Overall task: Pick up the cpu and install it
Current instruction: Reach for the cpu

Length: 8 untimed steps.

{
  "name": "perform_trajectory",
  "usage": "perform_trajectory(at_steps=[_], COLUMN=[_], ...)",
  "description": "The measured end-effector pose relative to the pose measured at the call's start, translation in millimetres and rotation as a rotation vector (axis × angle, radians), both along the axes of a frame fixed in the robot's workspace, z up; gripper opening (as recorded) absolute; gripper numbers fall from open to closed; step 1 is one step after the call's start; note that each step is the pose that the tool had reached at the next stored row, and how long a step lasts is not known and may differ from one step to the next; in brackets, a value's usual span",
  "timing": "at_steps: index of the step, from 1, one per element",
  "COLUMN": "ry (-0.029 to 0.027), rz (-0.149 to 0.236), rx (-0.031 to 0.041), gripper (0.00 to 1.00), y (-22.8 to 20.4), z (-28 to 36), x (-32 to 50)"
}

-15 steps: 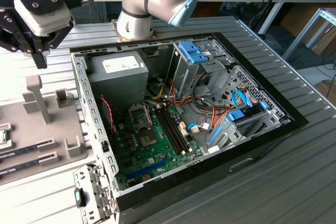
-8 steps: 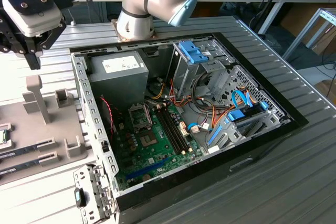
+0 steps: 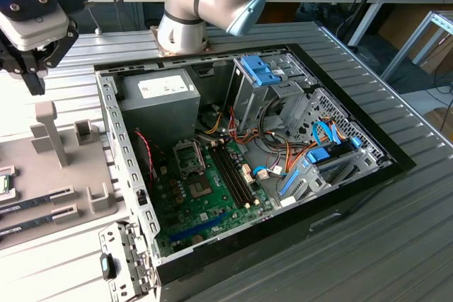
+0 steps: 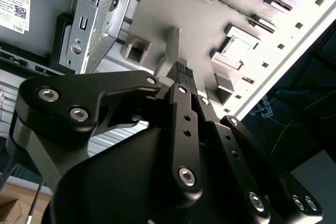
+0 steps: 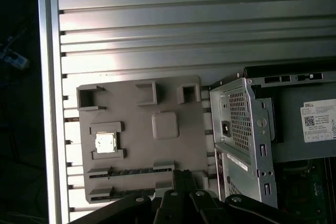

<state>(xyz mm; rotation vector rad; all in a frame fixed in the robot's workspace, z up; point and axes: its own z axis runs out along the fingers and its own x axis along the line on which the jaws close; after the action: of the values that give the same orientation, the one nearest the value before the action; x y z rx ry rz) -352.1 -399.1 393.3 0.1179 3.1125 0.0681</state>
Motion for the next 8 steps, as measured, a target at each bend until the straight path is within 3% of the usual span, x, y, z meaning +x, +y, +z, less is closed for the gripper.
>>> perform_trajectory(at_steps=[8], ry=[0.0000], rz=[0.000], rx=[0.0000], gripper=[0.10], y=[0.0], z=[0.0], x=[-11.0])
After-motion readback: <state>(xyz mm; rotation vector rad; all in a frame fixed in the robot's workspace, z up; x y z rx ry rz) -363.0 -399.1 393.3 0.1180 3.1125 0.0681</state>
